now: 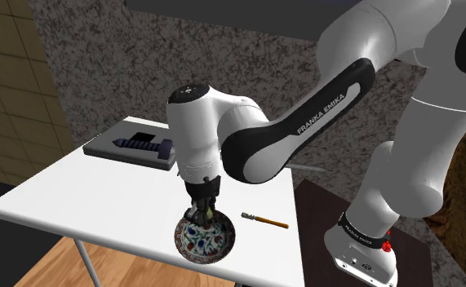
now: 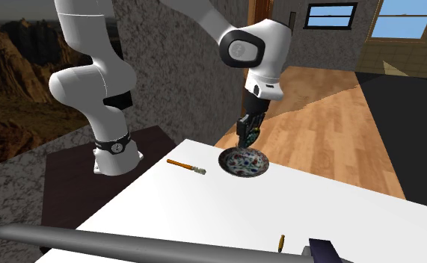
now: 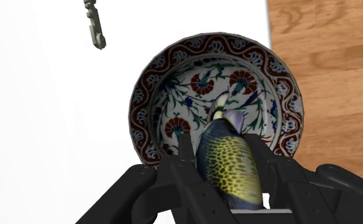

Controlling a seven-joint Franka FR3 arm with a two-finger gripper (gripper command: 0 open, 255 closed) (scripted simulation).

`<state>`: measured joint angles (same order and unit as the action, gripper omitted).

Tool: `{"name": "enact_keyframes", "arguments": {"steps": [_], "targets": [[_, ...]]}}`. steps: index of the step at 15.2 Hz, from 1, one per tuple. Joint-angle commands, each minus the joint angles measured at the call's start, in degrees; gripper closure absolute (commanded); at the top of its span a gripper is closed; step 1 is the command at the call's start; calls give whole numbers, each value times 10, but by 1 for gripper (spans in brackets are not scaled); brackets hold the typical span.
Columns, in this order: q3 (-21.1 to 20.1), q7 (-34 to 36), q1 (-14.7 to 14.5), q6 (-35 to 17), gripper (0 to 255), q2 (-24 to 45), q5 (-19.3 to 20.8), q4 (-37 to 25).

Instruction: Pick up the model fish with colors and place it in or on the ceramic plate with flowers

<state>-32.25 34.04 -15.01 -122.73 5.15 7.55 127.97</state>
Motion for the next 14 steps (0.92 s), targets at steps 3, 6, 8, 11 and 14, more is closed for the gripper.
{"name": "enact_keyframes", "arguments": {"steps": [3, 6, 8, 11, 14], "targets": [[3, 13, -2, -29, 255, 21, 16, 12], [6, 24, -4, -49, 255, 40, 31, 17], [9, 32, -6, -62, 255, 53, 41, 20], [11, 37, -8, -71, 255, 61, 48, 22], [11, 37, -8, -71, 255, 61, 48, 22]]}}
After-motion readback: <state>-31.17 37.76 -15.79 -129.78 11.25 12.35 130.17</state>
